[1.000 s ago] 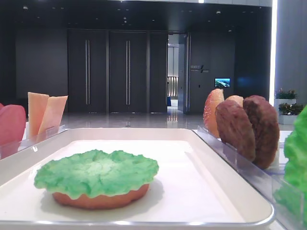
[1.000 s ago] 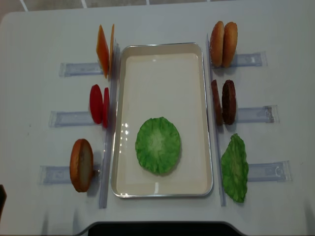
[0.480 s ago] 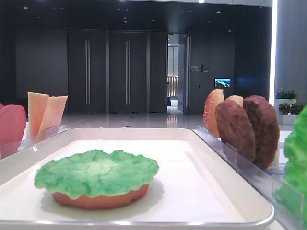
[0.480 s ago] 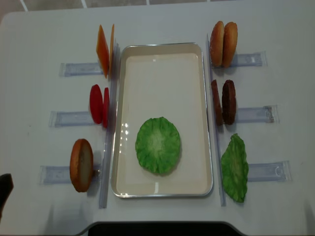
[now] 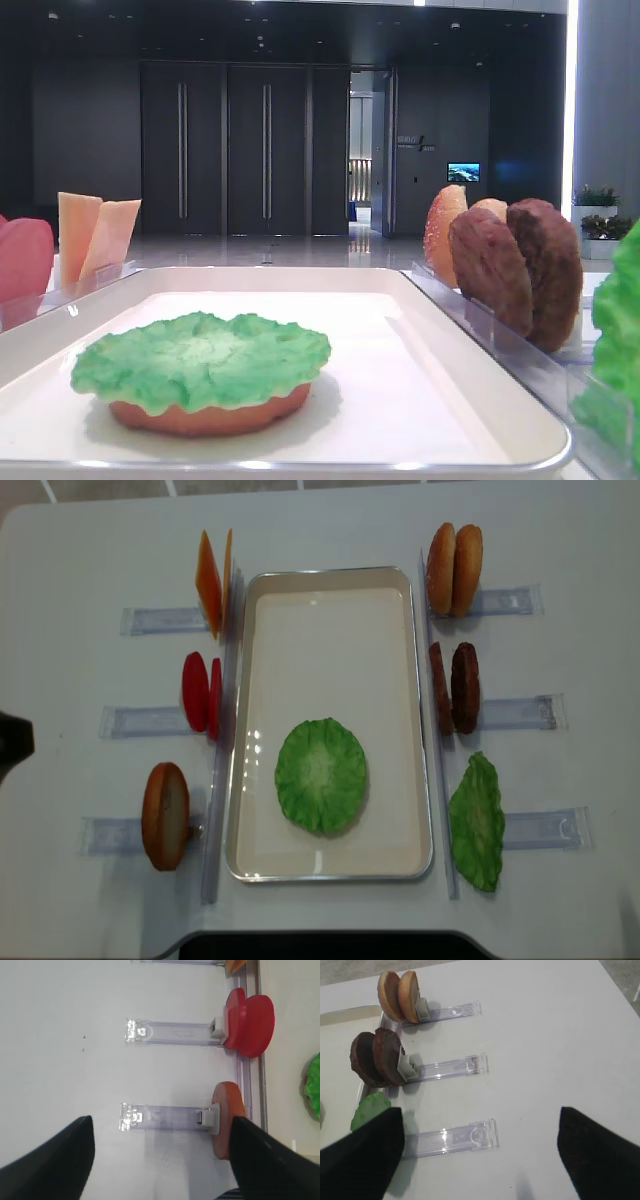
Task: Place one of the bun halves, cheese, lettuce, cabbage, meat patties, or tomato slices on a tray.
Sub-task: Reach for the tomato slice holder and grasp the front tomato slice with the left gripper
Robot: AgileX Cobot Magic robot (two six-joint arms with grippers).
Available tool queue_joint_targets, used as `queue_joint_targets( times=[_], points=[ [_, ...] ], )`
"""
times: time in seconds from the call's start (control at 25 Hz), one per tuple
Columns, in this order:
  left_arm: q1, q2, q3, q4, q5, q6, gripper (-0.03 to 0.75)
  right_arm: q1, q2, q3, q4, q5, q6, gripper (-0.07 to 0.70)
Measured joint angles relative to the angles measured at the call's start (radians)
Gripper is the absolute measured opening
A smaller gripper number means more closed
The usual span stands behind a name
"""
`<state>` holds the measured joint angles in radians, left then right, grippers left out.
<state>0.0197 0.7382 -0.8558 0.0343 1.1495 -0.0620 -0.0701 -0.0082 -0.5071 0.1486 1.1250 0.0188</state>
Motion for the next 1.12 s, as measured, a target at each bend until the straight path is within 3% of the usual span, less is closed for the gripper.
queue_joint_targets(
  times=[0.68,0.92,1.12],
  points=[
    [0.000,0.621,-0.269,-0.047,-0.003,0.014,0.643,0.000,0.000,0.000,0.000,-0.001,0.000,0.591],
    [0.000,0.790,-0.426,-0.051,0.062,0.015,0.643,0.000,0.000,0.000,0.000,-0.001,0.000,0.591],
    [0.000,0.869,-0.510,-0.056,0.067,0.015,0.643,0.000,0.000,0.000,0.000,-0.001,0.000,0.591]
  ],
)
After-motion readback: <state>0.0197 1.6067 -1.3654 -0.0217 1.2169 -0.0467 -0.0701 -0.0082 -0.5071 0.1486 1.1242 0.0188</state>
